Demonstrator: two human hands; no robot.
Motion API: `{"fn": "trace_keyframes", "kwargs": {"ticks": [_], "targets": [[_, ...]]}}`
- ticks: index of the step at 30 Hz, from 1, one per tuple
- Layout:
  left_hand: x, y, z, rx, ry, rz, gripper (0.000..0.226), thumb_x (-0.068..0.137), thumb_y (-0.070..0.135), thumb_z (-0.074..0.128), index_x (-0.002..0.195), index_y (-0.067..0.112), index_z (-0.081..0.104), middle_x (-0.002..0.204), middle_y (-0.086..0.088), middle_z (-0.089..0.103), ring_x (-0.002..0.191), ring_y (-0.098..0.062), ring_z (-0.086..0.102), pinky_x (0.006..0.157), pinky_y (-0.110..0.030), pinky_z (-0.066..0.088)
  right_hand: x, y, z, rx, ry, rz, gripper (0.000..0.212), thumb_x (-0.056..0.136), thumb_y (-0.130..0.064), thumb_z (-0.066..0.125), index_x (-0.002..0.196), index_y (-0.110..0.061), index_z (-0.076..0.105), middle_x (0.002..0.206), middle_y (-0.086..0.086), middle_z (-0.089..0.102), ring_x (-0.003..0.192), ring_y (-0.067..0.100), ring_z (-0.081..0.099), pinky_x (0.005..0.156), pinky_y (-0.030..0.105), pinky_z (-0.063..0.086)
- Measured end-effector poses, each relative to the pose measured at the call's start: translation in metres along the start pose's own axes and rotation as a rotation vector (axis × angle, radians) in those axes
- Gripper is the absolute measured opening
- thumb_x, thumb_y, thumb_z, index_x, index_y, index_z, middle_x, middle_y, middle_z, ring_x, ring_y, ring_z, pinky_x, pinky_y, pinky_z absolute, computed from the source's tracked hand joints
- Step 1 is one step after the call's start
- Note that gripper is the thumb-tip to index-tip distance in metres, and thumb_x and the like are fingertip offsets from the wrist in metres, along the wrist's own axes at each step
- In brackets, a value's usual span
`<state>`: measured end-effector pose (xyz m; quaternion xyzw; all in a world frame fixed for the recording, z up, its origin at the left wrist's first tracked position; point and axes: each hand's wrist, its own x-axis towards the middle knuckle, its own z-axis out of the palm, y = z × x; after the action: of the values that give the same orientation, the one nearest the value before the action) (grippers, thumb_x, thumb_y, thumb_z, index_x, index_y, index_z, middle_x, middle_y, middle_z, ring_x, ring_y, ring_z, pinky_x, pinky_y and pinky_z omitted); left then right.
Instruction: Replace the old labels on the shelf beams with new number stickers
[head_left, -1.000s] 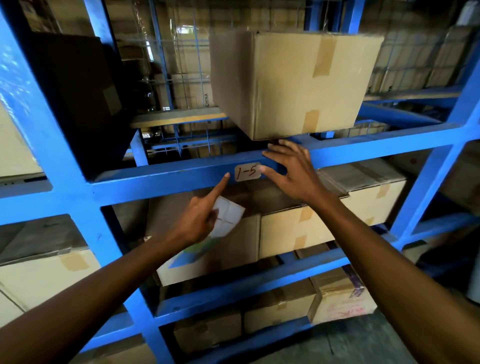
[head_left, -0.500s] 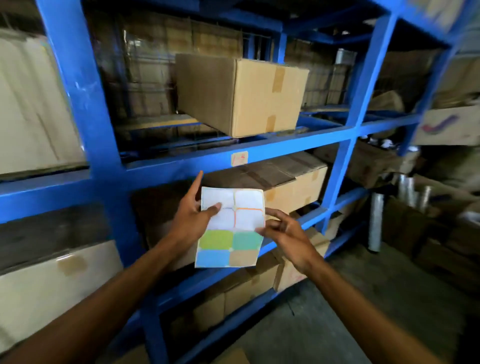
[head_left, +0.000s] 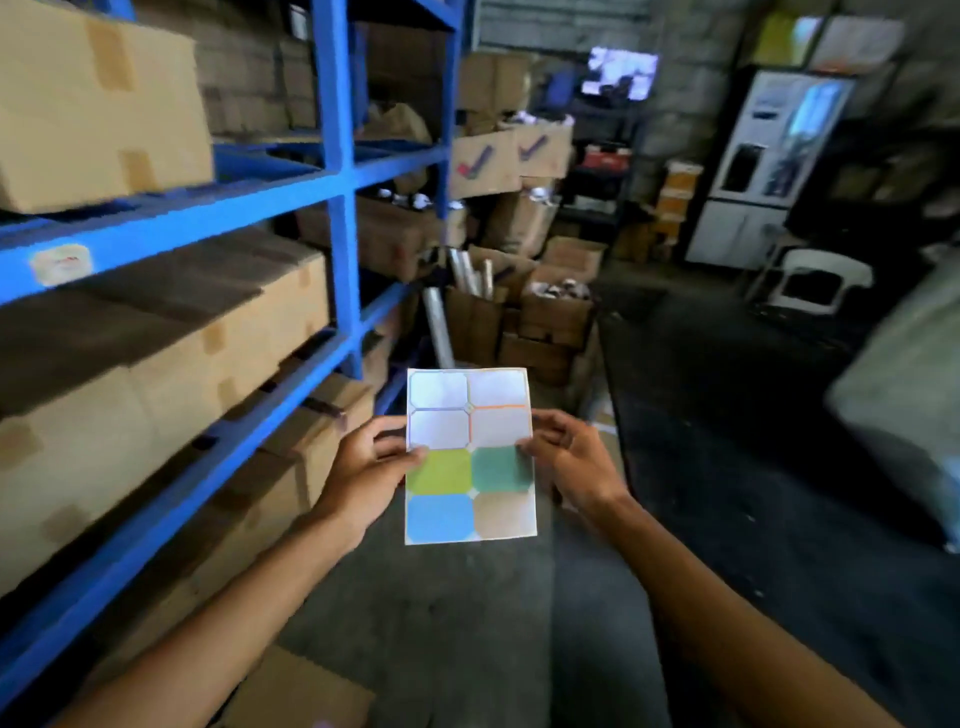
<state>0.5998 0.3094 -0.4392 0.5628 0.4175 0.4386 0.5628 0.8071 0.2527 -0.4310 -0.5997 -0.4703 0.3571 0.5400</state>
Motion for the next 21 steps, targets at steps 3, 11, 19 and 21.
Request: {"fn": "trace_keyframes", "kwargs": {"ticks": [3, 11, 19, 21], "targets": [[-0.002, -0.015, 0.071, 0.028, -0.173, -0.054, 0.027, 0.082, -0.011, 0.061, 0.095, 0.013, 0.058, 0.077, -0.005, 0.067, 0.068, -0.011, 0.063, 0.066, -0.022, 0.051, -0.031, 0.021, -0.067, -0.095, 0.179, 0.093, 0.024, 0.085, 0.003, 0.058, 0.108, -0.002, 0.061, 0.093, 0.009, 0.070, 0.070, 0.003, 0.067, 0.062, 0.016, 0.054], [-0.062, -0.097, 0.233, 0.183, -0.521, -0.266, 0.019, 0.083, -0.008, 0.061, 0.093, 0.007, 0.059, 0.079, -0.016, 0.061, 0.073, -0.027, 0.060, 0.066, -0.036, 0.053, -0.140, 0.099, -0.188, -0.277, 0.564, 0.436, 0.017, 0.076, -0.004, 0.059, 0.085, -0.015, 0.067, 0.085, 0.009, 0.072, 0.072, 0.019, 0.066, 0.067, 0.035, 0.056], [-0.126, -0.184, 0.293, 0.366, -0.842, -0.408, 0.014, 0.087, -0.008, 0.054, 0.085, 0.006, 0.053, 0.062, -0.004, 0.057, 0.056, -0.012, 0.052, 0.054, -0.024, 0.045, -0.230, 0.180, -0.230, -0.559, 0.564, 0.746, 0.013, 0.074, -0.009, 0.064, 0.084, -0.002, 0.067, 0.075, 0.003, 0.057, 0.074, 0.017, 0.053, 0.064, 0.025, 0.038], [-0.133, -0.194, 0.297, 0.425, -0.874, -0.388, 0.027, 0.087, -0.011, 0.051, 0.071, 0.009, 0.058, 0.051, 0.001, 0.058, 0.052, -0.011, 0.052, 0.054, -0.024, 0.048, -0.241, 0.191, -0.230, -0.615, 0.527, 0.785, 0.015, 0.076, -0.013, 0.063, 0.089, -0.007, 0.066, 0.083, 0.001, 0.058, 0.079, 0.017, 0.054, 0.067, 0.026, 0.039]]}}
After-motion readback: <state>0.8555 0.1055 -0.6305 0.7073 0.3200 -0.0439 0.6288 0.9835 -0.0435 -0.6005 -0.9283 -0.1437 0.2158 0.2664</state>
